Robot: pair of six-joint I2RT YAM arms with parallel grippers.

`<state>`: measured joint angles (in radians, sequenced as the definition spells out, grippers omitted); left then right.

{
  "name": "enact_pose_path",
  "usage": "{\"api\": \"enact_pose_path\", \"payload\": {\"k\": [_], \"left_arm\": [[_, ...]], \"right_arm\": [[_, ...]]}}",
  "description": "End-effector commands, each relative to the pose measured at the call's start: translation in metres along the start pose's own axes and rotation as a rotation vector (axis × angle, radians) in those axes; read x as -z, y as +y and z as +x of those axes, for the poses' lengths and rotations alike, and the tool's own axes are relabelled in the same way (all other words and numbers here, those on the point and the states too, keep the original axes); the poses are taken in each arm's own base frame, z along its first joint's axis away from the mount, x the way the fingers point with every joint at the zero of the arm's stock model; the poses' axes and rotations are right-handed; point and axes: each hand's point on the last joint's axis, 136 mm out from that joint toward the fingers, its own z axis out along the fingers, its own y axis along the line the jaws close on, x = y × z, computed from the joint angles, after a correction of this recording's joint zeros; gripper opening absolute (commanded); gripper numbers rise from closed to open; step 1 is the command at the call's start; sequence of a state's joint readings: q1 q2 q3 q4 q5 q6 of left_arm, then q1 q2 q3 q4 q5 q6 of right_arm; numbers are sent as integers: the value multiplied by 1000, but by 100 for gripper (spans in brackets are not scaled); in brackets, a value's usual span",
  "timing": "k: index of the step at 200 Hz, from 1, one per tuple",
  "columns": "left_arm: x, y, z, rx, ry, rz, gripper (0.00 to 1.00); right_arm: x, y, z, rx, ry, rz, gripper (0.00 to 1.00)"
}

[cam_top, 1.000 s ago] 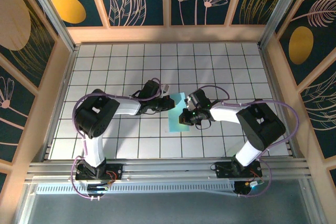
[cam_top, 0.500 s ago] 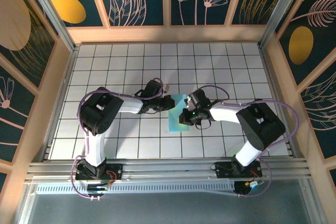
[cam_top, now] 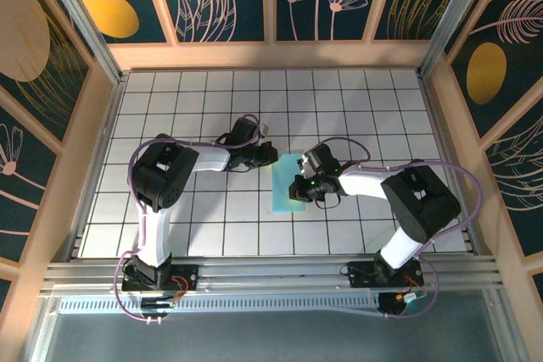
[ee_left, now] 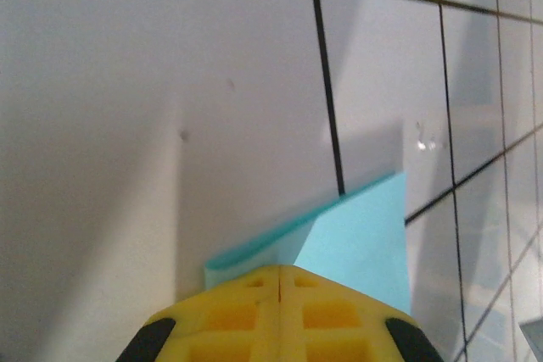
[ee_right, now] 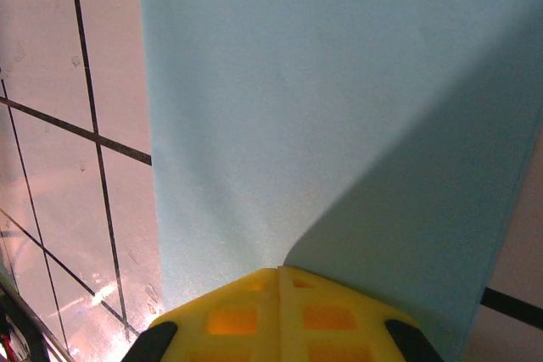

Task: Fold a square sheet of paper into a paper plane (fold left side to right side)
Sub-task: First fold the square sheet of paper in half at the center of the table.

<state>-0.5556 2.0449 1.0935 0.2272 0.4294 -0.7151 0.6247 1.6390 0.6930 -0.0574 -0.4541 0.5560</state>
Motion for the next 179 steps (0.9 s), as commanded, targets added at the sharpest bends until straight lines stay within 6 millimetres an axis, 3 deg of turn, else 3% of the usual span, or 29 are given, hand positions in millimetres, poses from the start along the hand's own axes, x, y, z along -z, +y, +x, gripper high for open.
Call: {"api": "enact_pose_path", "payload": {"k": [1, 67, 135, 159, 179], "left_arm": [[-2, 35, -16, -10, -39, -116, 1], [-4, 48, -29, 11, -66, -126, 0], [2, 36, -50, -32, -94, -106, 1], [17, 24, -54, -50, -120, -88, 1], [37, 11, -45, -46, -128, -52, 1]], "right_arm": [[-7, -78, 52, -90, 130, 297, 0], [-6, -74, 51, -92, 124, 279, 0], [-7, -67, 48, -98, 113, 241, 0], [-7, -64, 45, -100, 105, 226, 0], [-7, -62, 43, -99, 97, 224, 0]]}}
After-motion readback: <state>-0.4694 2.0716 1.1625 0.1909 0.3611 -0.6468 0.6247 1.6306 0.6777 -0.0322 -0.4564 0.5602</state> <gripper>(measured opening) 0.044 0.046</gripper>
